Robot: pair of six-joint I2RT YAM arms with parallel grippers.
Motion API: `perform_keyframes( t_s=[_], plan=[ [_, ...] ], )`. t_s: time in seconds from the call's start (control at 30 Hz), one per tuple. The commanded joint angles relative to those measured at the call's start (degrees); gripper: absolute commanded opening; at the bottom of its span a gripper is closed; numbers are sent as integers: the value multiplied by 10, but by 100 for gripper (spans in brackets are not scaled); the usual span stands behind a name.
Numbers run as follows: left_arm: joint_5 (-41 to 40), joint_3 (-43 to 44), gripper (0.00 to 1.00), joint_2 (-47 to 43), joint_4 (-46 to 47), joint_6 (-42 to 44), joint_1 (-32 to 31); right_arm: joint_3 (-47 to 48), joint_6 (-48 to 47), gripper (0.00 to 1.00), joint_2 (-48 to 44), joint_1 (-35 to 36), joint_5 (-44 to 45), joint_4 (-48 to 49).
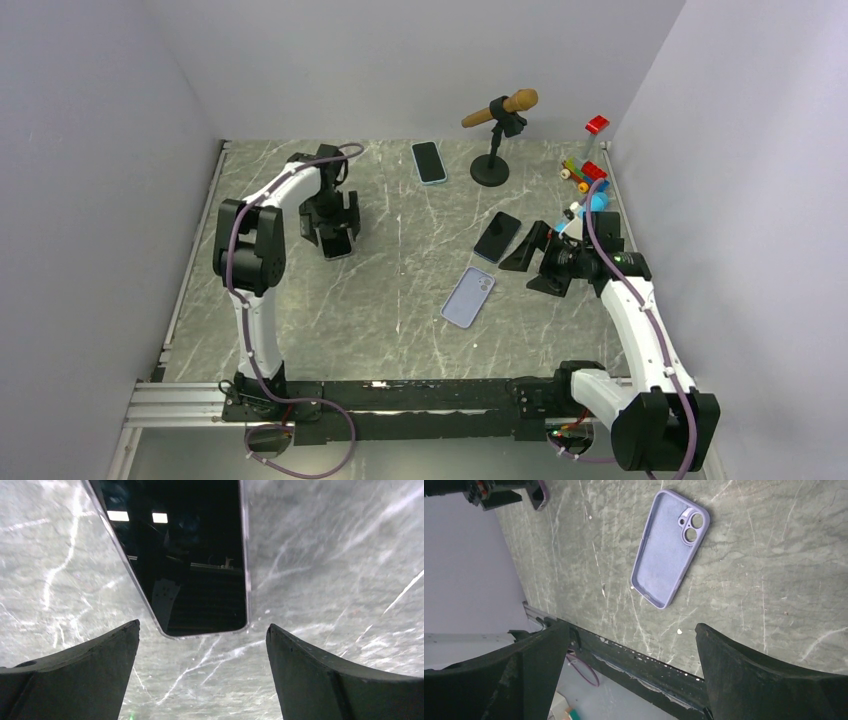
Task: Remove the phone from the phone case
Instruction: Pick up the phone at the center of the board.
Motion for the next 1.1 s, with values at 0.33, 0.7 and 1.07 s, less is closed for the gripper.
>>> perform_keyframes(
  t_s=[0.33, 0.7, 1.07],
  plan=[
    [-46, 187, 99, 138, -75, -61, 28, 41, -18, 100, 4, 0, 9, -21],
    [-32, 137, 76, 138, -62, -95, 35, 49, -15, 99, 21, 2, 8, -9],
    [24, 93, 34, 76, -9, -47, 47, 43, -14, 100, 44, 6, -23, -2]
  ],
)
